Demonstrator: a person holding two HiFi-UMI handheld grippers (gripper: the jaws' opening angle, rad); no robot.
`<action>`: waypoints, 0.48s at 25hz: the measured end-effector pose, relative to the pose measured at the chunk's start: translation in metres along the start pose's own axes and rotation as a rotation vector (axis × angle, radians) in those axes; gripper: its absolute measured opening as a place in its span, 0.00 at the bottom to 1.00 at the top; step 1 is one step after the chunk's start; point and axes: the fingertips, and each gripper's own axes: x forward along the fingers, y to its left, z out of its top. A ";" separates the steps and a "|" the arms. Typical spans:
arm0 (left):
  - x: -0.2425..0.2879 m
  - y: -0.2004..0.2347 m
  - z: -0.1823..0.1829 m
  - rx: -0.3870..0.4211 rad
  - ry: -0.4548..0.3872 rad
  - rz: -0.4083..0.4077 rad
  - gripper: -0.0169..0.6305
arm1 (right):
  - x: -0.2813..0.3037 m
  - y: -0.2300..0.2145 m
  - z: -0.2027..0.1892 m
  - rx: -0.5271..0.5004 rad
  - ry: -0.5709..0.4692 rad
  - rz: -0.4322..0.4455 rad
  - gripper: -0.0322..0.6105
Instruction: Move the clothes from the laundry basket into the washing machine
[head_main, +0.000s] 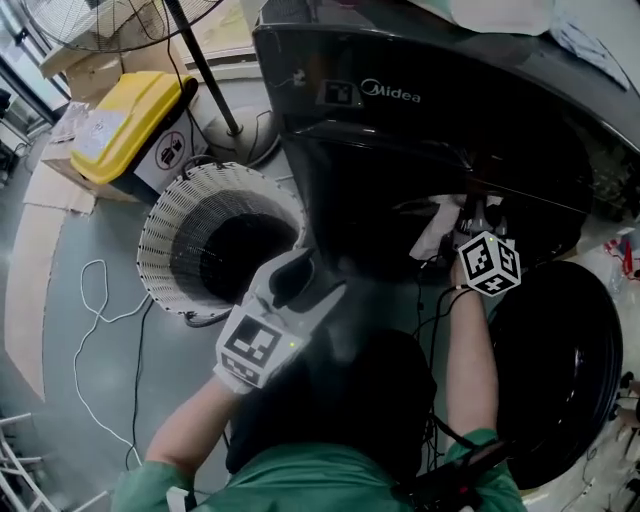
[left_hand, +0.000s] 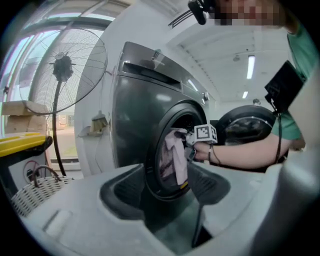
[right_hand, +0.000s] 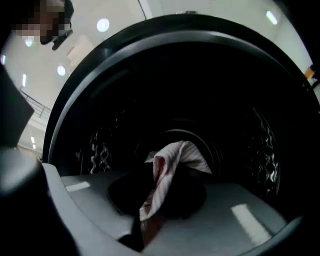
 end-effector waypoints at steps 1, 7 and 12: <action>-0.002 0.002 -0.002 -0.001 0.001 0.008 0.44 | 0.004 -0.002 0.008 0.004 -0.044 -0.004 0.10; -0.003 -0.002 -0.013 -0.003 0.024 0.011 0.44 | 0.000 -0.015 -0.127 -0.100 0.529 0.029 0.54; 0.005 -0.011 -0.009 0.037 0.015 -0.020 0.44 | -0.037 -0.015 -0.136 -0.126 0.540 0.011 0.54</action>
